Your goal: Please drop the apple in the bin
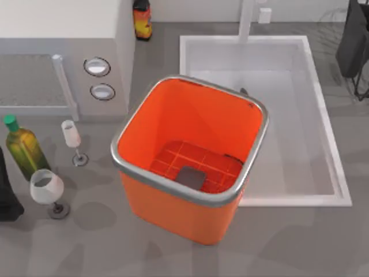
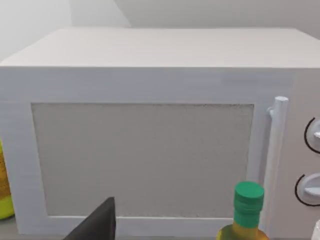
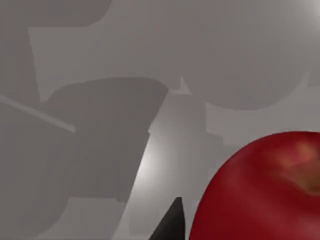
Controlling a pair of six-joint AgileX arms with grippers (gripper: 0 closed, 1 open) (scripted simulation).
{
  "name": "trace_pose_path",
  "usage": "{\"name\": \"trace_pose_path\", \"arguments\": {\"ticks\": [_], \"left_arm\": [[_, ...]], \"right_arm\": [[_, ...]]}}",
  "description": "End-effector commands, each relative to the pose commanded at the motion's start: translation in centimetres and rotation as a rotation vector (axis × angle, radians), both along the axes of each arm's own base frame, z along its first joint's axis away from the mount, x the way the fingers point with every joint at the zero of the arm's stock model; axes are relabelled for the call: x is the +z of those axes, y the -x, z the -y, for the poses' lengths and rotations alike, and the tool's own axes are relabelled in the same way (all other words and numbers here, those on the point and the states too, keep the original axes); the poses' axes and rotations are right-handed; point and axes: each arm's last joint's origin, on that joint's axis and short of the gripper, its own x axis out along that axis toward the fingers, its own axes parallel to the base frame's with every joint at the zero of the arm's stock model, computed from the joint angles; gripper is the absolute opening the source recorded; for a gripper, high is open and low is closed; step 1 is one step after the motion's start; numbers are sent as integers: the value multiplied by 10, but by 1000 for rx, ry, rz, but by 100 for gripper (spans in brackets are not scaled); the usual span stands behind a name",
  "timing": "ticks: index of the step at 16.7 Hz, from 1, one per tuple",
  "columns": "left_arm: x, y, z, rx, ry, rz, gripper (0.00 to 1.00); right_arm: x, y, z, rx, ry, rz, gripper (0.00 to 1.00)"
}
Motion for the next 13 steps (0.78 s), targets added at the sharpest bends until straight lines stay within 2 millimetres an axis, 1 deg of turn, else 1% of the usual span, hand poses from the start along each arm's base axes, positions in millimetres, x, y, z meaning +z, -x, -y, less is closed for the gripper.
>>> {"name": "trace_pose_path", "arguments": {"ticks": [3,5,6,7,10,13], "left_arm": [[0,0,0,0,0,0,100],[0,0,0,0,0,0,100],[0,0,0,0,0,0,100],[0,0,0,0,0,0,100],[0,0,0,0,0,0,100],[0,0,0,0,0,0,100]], "right_arm": [[58,5,-4,19,13,33,0],[85,7,-8,38,1,23,0],[92,5,-9,47,-10,11,0],[95,3,-10,53,-23,-9,0],[94,-3,-10,53,-50,-51,0],[94,-4,-10,52,-51,-53,0]]}}
